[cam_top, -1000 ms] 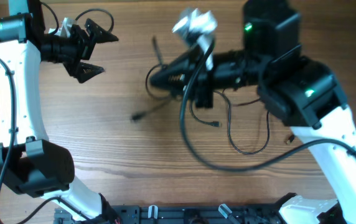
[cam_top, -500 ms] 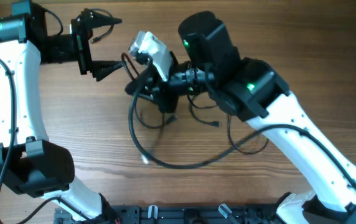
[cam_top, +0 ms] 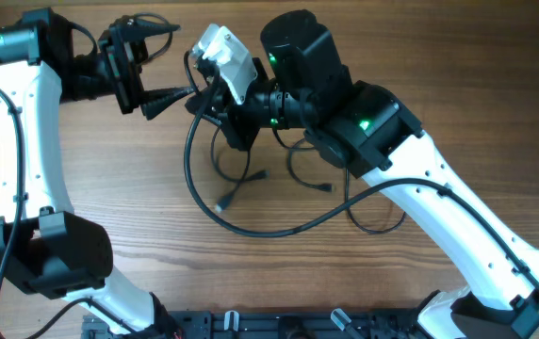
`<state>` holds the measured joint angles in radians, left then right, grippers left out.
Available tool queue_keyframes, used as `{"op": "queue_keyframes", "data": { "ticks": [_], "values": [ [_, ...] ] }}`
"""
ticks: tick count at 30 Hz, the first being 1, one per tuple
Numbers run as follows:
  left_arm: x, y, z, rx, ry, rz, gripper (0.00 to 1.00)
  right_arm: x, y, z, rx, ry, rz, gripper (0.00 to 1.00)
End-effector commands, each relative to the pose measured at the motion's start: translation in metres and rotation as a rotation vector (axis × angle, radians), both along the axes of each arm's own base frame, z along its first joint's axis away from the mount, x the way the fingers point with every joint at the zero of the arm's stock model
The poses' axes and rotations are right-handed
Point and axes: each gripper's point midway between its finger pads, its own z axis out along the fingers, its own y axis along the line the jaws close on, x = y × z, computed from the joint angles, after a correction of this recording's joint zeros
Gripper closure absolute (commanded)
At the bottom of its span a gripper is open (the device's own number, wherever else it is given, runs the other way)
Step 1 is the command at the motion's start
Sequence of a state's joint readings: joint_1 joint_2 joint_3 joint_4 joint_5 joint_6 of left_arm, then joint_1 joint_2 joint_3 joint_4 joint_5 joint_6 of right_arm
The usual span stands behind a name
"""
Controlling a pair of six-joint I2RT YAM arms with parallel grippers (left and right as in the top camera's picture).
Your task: Untangle cables
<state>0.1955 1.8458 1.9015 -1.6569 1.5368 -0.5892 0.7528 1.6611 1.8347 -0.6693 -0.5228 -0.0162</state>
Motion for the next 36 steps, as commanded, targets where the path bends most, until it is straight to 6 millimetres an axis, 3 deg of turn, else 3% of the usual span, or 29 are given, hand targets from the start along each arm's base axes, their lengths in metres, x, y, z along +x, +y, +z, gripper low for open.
{"op": "queue_keyframes", "data": {
  "ticks": [1, 6, 8, 11, 14, 19, 23, 26, 27, 28, 29, 30, 31, 33, 36],
  "values": [
    [-0.002, -0.002, 0.012, -0.036, -0.023, -0.003, 0.14, -0.024, 0.013, 0.011, 0.066, 0.045, 0.122, 0.95],
    [-0.004, -0.002, 0.012, -0.042, 0.004, -0.002, 0.28, -0.031, 0.02, 0.008, 0.059, 0.044, 0.135, 0.96],
    [-0.005, -0.002, 0.013, -0.042, 0.006, -0.002, 0.31, -0.03, 0.021, 0.007, 0.056, 0.047, 0.135, 0.96],
    [-0.005, -0.002, 0.013, -0.042, 0.006, -0.002, 0.43, -0.023, 0.019, 0.003, 0.041, 0.036, 0.094, 0.96],
    [-0.005, -0.002, 0.013, -0.042, 0.006, -0.002, 0.47, -0.022, 0.02, 0.002, 0.037, 0.037, 0.091, 0.95],
    [-0.005, -0.002, 0.013, -0.042, 0.006, -0.002, 0.66, -0.022, 0.02, 0.002, 0.039, 0.043, 0.088, 0.96],
    [-0.004, -0.002, 0.013, -0.042, 0.006, -0.002, 0.92, -0.022, 0.02, 0.002, 0.042, 0.057, 0.082, 0.95],
    [-0.004, -0.002, 0.013, -0.042, 0.004, -0.002, 0.96, -0.021, 0.02, 0.002, 0.046, 0.079, 0.072, 0.95],
    [-0.004, -0.002, 0.013, -0.041, 0.001, -0.002, 0.96, -0.021, 0.02, 0.002, 0.048, 0.087, 0.068, 0.88],
    [-0.004, -0.002, 0.011, -0.033, -0.006, -0.002, 0.96, -0.021, 0.02, 0.002, 0.051, 0.104, 0.059, 0.64],
    [-0.003, -0.001, 0.009, -0.016, -0.024, -0.002, 0.96, -0.02, 0.019, 0.003, 0.054, 0.113, 0.053, 0.5],
    [0.0, 0.0, 0.005, 0.015, -0.045, 0.0, 0.96, -0.018, 0.017, 0.003, 0.058, 0.13, 0.03, 0.49],
    [0.005, 0.006, -0.017, 0.148, -0.061, 0.011, 0.96, -0.008, 0.009, 0.008, 0.071, 0.172, -0.052, 0.47],
    [0.008, 0.015, -0.035, 0.261, -0.05, 0.026, 0.96, -0.004, -0.002, 0.019, 0.093, 0.172, -0.087, 0.4],
    [0.012, 0.036, -0.064, 0.438, -0.021, 0.057, 0.96, -0.004, -0.021, 0.039, 0.123, 0.141, -0.115, 0.24]
  ]
}}
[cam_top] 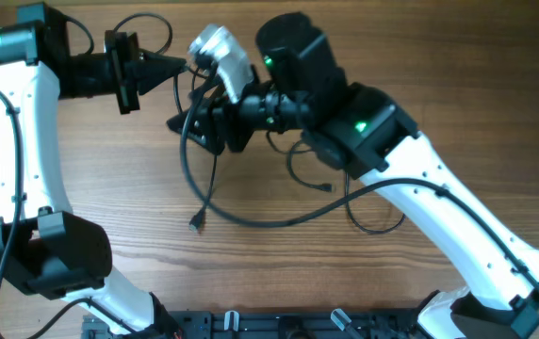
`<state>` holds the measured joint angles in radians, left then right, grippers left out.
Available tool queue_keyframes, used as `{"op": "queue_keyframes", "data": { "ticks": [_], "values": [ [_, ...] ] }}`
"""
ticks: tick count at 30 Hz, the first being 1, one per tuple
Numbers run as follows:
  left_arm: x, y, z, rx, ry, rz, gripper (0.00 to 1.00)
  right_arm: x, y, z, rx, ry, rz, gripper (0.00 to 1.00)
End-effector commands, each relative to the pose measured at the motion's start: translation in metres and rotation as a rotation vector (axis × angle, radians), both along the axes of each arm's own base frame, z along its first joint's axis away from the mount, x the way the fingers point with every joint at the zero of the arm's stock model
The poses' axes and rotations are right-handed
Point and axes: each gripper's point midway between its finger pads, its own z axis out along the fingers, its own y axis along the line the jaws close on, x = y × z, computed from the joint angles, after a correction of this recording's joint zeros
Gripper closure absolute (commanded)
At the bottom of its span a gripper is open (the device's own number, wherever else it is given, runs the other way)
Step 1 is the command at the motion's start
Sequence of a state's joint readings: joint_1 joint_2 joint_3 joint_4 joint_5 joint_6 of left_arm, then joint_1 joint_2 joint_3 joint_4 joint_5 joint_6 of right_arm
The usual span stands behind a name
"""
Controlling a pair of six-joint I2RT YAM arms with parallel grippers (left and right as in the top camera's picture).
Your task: Untangle cables
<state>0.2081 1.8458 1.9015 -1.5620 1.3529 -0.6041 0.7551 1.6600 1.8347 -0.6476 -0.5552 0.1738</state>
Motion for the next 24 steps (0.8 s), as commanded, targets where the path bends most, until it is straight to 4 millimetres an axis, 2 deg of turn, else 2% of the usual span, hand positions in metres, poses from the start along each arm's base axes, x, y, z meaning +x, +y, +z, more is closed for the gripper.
{"op": "queue_keyframes", "data": {
  "ticks": [1, 2, 3, 7, 10, 12, 15, 18, 22, 24],
  "values": [
    [-0.002, 0.03, -0.039, 0.273, 0.051, 0.051, 0.96, 0.0, -0.031, 0.037, 0.056, -0.026, -0.085, 0.14],
    [-0.007, 0.029, -0.04, 0.273, 0.087, 0.047, 0.96, 0.001, -0.04, 0.04, 0.051, -0.029, -0.108, 0.05],
    [-0.012, 0.028, -0.04, 0.265, 0.117, 0.042, 0.96, 0.004, -0.047, 0.04, 0.039, -0.029, -0.137, 0.0],
    [-0.021, 0.022, -0.03, 0.242, 0.114, 0.03, 0.96, 0.022, -0.079, 0.027, -0.038, 0.021, -0.313, 0.0],
    [-0.032, 0.019, -0.012, 0.25, 0.053, 0.039, 0.96, 0.04, -0.111, 0.002, -0.155, 0.06, -0.474, 0.0],
    [-0.043, 0.027, 0.002, 0.299, -0.019, 0.068, 0.96, 0.049, -0.136, -0.014, -0.212, 0.133, -0.61, 0.0],
    [-0.058, 0.061, -0.008, 0.528, -0.023, 0.15, 0.96, 0.05, -0.159, -0.029, -0.27, 0.194, -0.673, 0.0],
    [-0.075, 0.104, -0.018, 0.773, 0.005, 0.248, 0.96, 0.047, -0.17, -0.039, -0.316, 0.223, -0.686, 0.0],
    [-0.093, 0.147, -0.02, 0.95, 0.054, 0.359, 0.96, 0.04, -0.175, -0.047, -0.352, 0.254, -0.684, 0.0],
    [-0.096, 0.158, -0.023, 0.988, 0.078, 0.379, 0.96, 0.036, -0.177, -0.051, -0.373, 0.271, -0.683, 0.0]
  ]
}}
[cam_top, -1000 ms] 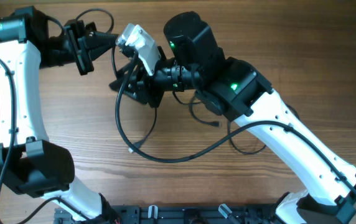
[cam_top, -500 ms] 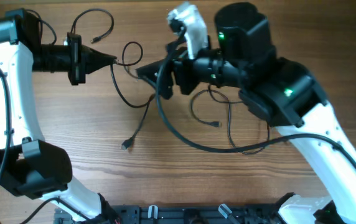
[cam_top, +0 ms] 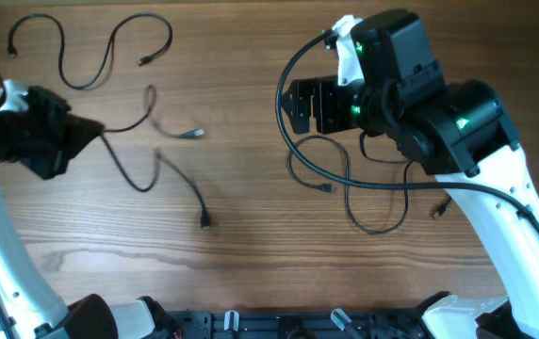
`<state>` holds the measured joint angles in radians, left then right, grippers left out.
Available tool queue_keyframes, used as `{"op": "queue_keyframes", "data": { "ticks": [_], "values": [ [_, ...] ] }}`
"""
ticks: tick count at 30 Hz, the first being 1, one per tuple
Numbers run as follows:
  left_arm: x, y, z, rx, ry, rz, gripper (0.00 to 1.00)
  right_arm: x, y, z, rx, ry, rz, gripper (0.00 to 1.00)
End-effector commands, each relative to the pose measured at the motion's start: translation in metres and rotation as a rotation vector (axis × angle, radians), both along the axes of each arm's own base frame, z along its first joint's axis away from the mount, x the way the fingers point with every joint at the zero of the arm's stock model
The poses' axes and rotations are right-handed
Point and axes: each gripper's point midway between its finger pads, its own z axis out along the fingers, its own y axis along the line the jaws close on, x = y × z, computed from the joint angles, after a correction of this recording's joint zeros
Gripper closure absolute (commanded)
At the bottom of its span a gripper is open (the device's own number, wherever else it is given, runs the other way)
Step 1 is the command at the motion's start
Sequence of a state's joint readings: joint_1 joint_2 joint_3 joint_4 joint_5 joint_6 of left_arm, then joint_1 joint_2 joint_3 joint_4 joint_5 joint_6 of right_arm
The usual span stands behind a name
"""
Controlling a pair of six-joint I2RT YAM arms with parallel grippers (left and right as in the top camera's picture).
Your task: Untangle cables
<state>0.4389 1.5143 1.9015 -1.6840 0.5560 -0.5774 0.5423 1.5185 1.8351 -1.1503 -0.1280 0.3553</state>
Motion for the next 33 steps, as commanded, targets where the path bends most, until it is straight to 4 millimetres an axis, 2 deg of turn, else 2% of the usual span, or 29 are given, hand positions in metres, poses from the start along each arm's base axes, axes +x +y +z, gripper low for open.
{"op": "queue_keyframes", "data": {
  "ticks": [1, 5, 7, 11, 13, 17, 19, 20, 21, 22, 23, 25, 29, 33],
  "values": [
    [-0.011, 0.034, -0.008, 0.175, 0.05, 0.061, 0.96, -0.002, -0.007, -0.003, -0.022, 0.017, -0.027, 0.0],
    [-0.018, 0.051, -0.013, 0.272, 0.097, 0.091, 0.96, -0.003, -0.007, -0.003, -0.021, 0.021, -0.028, 0.0],
    [-0.015, 0.05, -0.012, 0.275, 0.08, 0.067, 0.96, -0.003, -0.007, -0.004, -0.022, 0.021, -0.028, 0.0],
    [0.002, 0.023, 0.0, 0.281, -0.117, -0.235, 0.96, -0.003, -0.006, -0.004, -0.019, 0.023, -0.025, 0.0],
    [0.006, 0.025, 0.001, 0.35, -0.172, -0.346, 0.96, -0.006, -0.003, -0.003, -0.002, 0.034, -0.006, 0.0],
    [0.011, 0.064, 0.003, 0.401, -0.136, -0.137, 0.96, -0.01, -0.001, -0.005, 0.005, 0.053, 0.008, 0.0],
    [0.01, 0.092, 0.002, 0.415, -0.11, -0.004, 0.96, -0.012, -0.002, -0.006, 0.001, 0.061, 0.007, 0.0],
    [0.008, 0.105, 0.0, 0.42, -0.084, 0.064, 0.96, -0.013, -0.002, -0.007, -0.002, 0.066, 0.007, 0.0],
    [0.003, 0.126, -0.003, 0.44, -0.043, 0.166, 0.96, -0.013, -0.003, -0.008, -0.005, 0.071, 0.007, 0.0],
    [0.001, 0.137, -0.005, 0.457, -0.022, 0.21, 0.96, -0.014, -0.003, -0.008, -0.005, 0.071, 0.007, 0.0],
    [-0.008, 0.16, -0.011, 0.491, 0.033, 0.304, 0.96, -0.013, -0.003, -0.009, -0.006, 0.072, 0.007, 0.0],
    [-0.016, 0.177, -0.018, 0.504, 0.084, 0.352, 0.96, -0.013, -0.002, -0.009, -0.006, 0.072, 0.007, 0.0],
    [-0.027, 0.188, -0.041, 0.444, 0.185, 0.395, 0.96, -0.013, -0.002, -0.009, -0.005, 0.071, 0.007, 0.0],
    [-0.031, 0.193, -0.061, 0.296, 0.276, 0.629, 0.96, -0.012, -0.002, -0.008, -0.003, 0.067, 0.007, 0.0]
  ]
}}
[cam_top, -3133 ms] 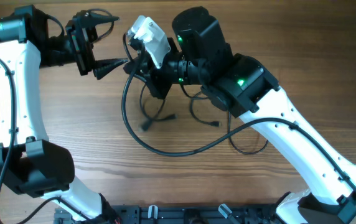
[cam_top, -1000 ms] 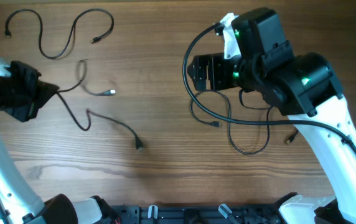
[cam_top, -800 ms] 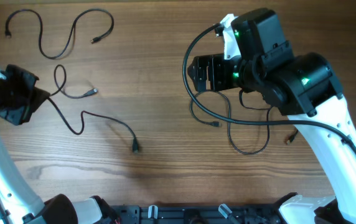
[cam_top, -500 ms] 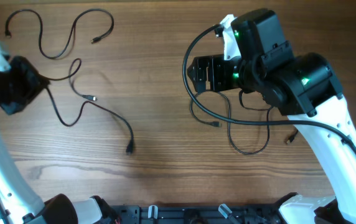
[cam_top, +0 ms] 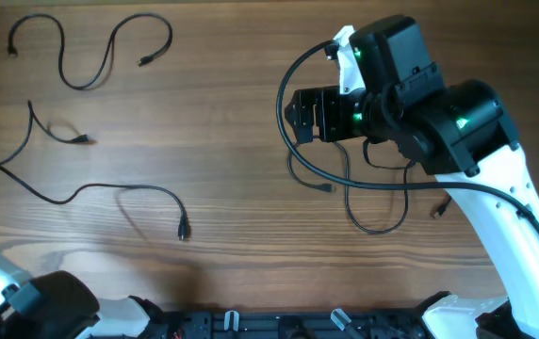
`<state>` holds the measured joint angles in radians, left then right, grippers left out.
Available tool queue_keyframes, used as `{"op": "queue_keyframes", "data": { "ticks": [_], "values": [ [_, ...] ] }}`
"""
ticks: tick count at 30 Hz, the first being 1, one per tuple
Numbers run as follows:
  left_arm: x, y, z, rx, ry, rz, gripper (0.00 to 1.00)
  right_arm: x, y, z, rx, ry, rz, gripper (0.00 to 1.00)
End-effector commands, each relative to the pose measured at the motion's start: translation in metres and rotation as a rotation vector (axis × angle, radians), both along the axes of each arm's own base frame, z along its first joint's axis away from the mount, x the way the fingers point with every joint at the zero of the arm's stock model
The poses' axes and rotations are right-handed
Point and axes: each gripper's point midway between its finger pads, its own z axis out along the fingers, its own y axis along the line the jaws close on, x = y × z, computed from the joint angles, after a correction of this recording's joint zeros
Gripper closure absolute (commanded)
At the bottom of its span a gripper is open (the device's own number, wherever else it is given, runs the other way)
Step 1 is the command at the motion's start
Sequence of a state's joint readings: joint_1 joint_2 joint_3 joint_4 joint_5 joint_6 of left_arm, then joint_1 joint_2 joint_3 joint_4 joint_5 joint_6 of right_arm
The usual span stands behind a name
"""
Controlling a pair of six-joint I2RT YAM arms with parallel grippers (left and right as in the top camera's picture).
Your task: Untangle cables
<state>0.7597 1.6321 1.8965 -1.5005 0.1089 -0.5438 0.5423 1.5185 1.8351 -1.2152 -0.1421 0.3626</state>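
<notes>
A thin black cable (cam_top: 72,196) lies across the left of the table, its plug (cam_top: 183,229) pointing toward the front. A side branch of it ends at a small plug (cam_top: 81,141). The cable runs to the left edge, where only a dark sliver of my left gripper shows, shut on it. A second cable (cam_top: 90,66) lies by itself at the back left. More thin cables (cam_top: 378,226) sit looped beneath my right arm. My right gripper (cam_top: 290,111) hangs above them pointing left, and its jaws are too dark to read.
The thick black lead (cam_top: 284,94) curving around the right gripper belongs to the arm. A loose plug (cam_top: 436,212) lies at the right. The arms' base rail (cam_top: 279,325) runs along the front edge.
My left gripper has gone further left, almost out of view, and dragged its cable with it. The cable now lies stretched out flat. The right arm has hardly moved.
Both grippers met at the back middle over one tangle, left pulling from the left and right holding it. Then they stood far apart, the left one holding a cable freed from the tangle. Now that cable is spread over the left side.
</notes>
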Motion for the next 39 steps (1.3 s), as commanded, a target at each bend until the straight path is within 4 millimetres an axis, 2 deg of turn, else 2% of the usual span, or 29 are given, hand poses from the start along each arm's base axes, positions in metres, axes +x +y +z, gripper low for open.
{"op": "queue_keyframes", "data": {
  "ticks": [1, 3, 5, 7, 9, 11, 12, 16, 19, 21, 23, 26, 28, 29, 32, 35, 39],
  "values": [
    [-0.001, 0.004, -0.019, -0.128, 0.008, 0.231, 0.96, 0.0, 0.003, 0.002, 0.017, 0.003, 0.003, 0.0],
    [0.006, -0.002, -0.021, -0.175, -0.015, 0.203, 0.96, 0.0, 0.003, 0.001, 0.016, 0.005, 0.003, 0.0],
    [0.021, -0.017, -0.017, -0.215, -0.077, 0.036, 0.96, 0.002, 0.004, 0.0, 0.015, 0.007, 0.003, 0.0],
    [0.052, -0.055, 0.004, -0.273, -0.271, -0.335, 0.96, 0.005, 0.006, -0.002, 0.015, 0.007, 0.003, 0.0],
    [0.073, -0.098, 0.031, -0.327, -0.48, -0.626, 0.96, 0.009, 0.008, -0.006, 0.012, 0.013, 0.003, 0.0],
    [0.083, -0.133, 0.053, -0.355, -0.631, -0.821, 0.96, 0.01, 0.009, -0.01, 0.006, 0.024, 0.002, 0.01],
    [0.085, -0.145, 0.058, -0.356, -0.662, -0.881, 0.96, 0.01, 0.009, -0.012, 0.004, 0.028, 0.003, 0.0],
    [0.091, -0.204, 0.057, -0.332, -0.645, -1.13, 0.96, 0.011, 0.009, -0.013, 0.001, 0.03, 0.003, 0.0],
    [0.088, -0.229, 0.048, -0.325, -0.573, -1.209, 0.96, 0.011, 0.009, -0.013, 0.001, 0.031, 0.003, 0.01],
    [0.084, -0.238, 0.04, -0.269, -0.498, -1.257, 0.96, 0.011, 0.009, -0.013, 0.002, 0.03, 0.003, 0.01],
    [0.077, -0.239, 0.036, -0.175, -0.418, -1.286, 0.96, 0.011, 0.009, -0.012, 0.004, 0.026, 0.003, 0.0],
    [0.066, -0.231, 0.047, -0.079, -0.408, -1.277, 0.96, 0.012, 0.01, -0.012, 0.004, 0.026, 0.003, 0.0],
    [0.06, -0.221, 0.055, -0.04, -0.42, -1.246, 0.96, 0.012, 0.01, -0.012, 0.005, 0.024, 0.003, 0.0],
    [0.057, -0.205, 0.054, 0.004, -0.388, -1.207, 0.96, 0.012, 0.01, -0.012, 0.005, 0.023, 0.003, 0.0],
    [0.048, -0.173, 0.032, 0.077, -0.219, -1.139, 0.96, 0.012, 0.01, -0.011, 0.006, 0.022, 0.003, 0.0],
    [0.04, -0.151, 0.006, 0.121, -0.07, -1.095, 0.96, 0.013, 0.01, -0.011, 0.008, 0.019, 0.003, 0.0],
    [0.032, -0.111, -0.021, 0.165, 0.089, -0.873, 0.96, 0.012, 0.01, -0.011, 0.006, 0.022, 0.003, 0.0]
  ]
}}
